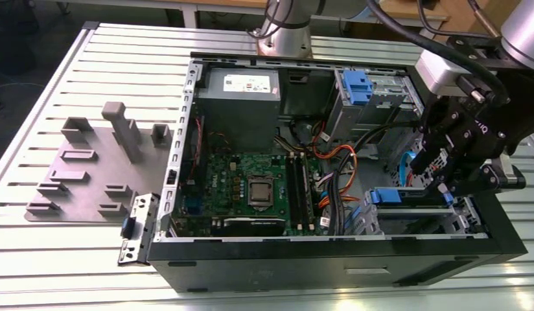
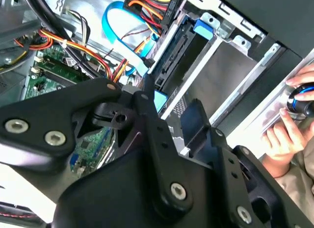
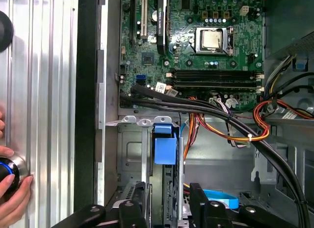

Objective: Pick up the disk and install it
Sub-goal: 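Insert the disk into the insertion slot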

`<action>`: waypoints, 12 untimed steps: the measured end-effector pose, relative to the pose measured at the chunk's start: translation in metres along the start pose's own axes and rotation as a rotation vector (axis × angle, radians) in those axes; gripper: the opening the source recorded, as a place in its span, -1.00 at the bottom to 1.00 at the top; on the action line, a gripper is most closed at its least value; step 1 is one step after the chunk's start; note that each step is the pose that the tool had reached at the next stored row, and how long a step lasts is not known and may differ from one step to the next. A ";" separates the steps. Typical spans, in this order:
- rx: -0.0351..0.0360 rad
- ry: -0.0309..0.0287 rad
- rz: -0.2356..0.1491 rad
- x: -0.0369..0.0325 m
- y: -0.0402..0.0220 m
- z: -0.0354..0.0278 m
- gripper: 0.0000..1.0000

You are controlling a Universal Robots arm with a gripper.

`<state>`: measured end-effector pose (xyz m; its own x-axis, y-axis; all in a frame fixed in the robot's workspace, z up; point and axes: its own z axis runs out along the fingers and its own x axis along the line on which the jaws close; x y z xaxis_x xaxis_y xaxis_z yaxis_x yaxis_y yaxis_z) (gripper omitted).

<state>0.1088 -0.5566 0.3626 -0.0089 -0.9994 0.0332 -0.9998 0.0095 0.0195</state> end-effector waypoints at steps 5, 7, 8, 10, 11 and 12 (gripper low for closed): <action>0.0002 -0.0006 0.000 0.0000 0.0001 -0.0003 -0.04; 0.0002 -0.0004 0.000 0.0001 0.0001 -0.0023 -0.04; 0.0002 -0.0007 0.000 0.0001 0.0001 -0.0035 -0.04; 0.0003 -0.0006 0.000 0.0002 0.0002 -0.0066 -0.04; 0.0002 -0.0007 0.000 0.0002 0.0002 -0.0071 -0.04; 0.0003 -0.0009 0.000 0.0002 0.0002 -0.0070 -0.04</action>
<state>0.1087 -0.5566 0.3696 -0.0089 -0.9994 0.0323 -0.9998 0.0095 0.0192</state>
